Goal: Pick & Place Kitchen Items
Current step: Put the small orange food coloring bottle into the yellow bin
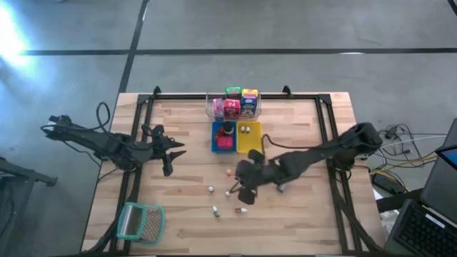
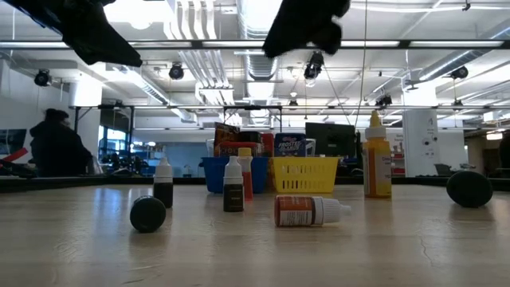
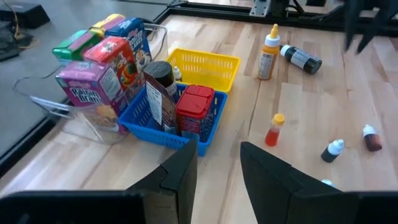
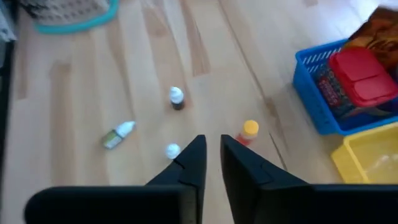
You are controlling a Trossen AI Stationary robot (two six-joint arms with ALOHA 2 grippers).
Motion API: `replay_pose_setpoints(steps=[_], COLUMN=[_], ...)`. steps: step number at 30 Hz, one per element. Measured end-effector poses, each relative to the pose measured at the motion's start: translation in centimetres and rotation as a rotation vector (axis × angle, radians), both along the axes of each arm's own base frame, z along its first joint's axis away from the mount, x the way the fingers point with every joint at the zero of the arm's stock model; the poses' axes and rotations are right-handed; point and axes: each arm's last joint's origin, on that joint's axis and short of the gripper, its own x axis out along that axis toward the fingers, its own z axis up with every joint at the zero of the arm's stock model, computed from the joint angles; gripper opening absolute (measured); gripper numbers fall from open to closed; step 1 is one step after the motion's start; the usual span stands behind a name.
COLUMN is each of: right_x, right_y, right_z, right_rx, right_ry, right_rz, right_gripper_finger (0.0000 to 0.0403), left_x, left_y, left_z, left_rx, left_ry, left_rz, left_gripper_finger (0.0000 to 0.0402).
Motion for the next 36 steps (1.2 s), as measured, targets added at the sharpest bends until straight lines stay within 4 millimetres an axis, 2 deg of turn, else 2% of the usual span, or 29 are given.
replay_pose_setpoints(steps=[7, 13, 26, 32, 36], right_x=[2.5, 3.6, 4.4, 4.9, 5.1], right_y=[-1.6, -2.3, -3.3, -4.4, -4.3], right_z=[-3.2, -6.0, -7.2, -8.1, -8.6], right_rx=[-0.014, -0.008, 0.028, 0.068, 0.093], right_ry=[0.037, 0.105, 0.122, 0.143, 0.154], right_rz=[-0.023, -0.038, -0.043, -0.053, -0.049], right_gripper_finger=[0.0102, 0.0139, 0.0201, 0.0208, 0.0200], left_x=[0.0, 0.0, 0.0, 0.0, 0.0], left_y=[0.0, 0.0, 0.0, 0.0, 0.0], left_z=[0.0, -0.1, -0.1, -0.1, -0.1], left_rx=[0.008, 0.031, 0.048, 0.048, 0.048], left_ry=[0.006, 0.015, 0.025, 0.025, 0.025], left_rz=[-0.004, -0.015, -0.022, -0.022, -0.022], left_gripper_finger=[0.0129, 0.0129, 0.0129, 0.0129, 0.0129])
